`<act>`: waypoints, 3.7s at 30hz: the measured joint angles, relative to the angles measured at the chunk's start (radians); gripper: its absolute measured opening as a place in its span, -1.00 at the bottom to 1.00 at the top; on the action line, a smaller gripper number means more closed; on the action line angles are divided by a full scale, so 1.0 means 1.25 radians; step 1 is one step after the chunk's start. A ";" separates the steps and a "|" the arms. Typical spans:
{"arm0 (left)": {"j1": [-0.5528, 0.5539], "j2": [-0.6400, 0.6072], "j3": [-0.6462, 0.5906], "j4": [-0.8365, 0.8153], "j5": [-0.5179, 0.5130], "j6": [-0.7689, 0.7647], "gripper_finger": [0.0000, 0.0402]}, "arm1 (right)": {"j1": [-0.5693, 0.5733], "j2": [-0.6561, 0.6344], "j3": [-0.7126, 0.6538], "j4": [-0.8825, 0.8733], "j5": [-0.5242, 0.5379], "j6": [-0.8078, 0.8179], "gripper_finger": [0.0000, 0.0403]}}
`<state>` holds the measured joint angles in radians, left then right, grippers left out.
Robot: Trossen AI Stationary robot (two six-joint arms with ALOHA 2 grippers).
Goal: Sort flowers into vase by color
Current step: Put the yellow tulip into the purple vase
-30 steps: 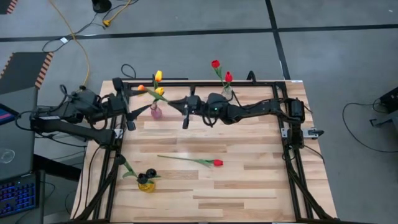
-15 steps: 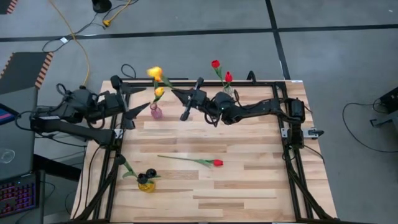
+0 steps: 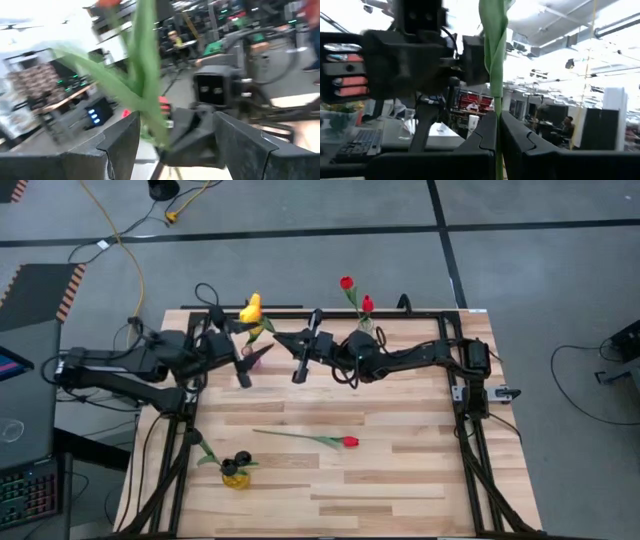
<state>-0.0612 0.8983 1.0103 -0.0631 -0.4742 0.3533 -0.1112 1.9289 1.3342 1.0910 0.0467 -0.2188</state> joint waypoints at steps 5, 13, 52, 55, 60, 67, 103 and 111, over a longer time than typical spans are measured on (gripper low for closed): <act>0.000 0.016 0.000 0.016 -0.054 -0.002 0.18 | 0.007 0.000 0.000 0.037 -0.024 -0.006 -0.82; 0.000 0.016 0.000 0.055 -0.024 -0.028 0.18 | 0.016 0.000 0.000 0.076 -0.058 -0.042 -0.82; 0.005 0.050 -0.001 0.108 0.074 0.029 -0.79 | 0.021 0.001 0.000 0.074 -0.062 -0.041 -0.73; 0.005 0.050 -0.001 0.108 0.075 0.029 -0.82 | 0.021 0.001 0.000 0.074 -0.062 -0.041 -0.68; 0.005 0.050 -0.001 0.109 0.075 0.029 -0.83 | 0.021 0.001 0.000 0.073 -0.060 -0.013 -0.50; 0.005 -0.004 0.000 0.091 0.045 0.029 -0.83 | 0.021 0.001 0.000 0.044 -0.045 0.007 -0.08; 0.005 -0.269 -0.026 -0.387 -0.138 -0.279 -0.83 | 0.013 0.001 0.000 -0.325 -0.036 0.008 0.14; 0.017 -0.292 -0.138 -0.279 -0.205 -0.272 -0.83 | 0.013 0.001 0.000 -0.329 -0.036 0.008 0.14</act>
<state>-0.0399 0.5333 0.8374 -0.4123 -0.7300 0.0132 -0.0944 1.9305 1.3338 0.6796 0.0021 -0.2092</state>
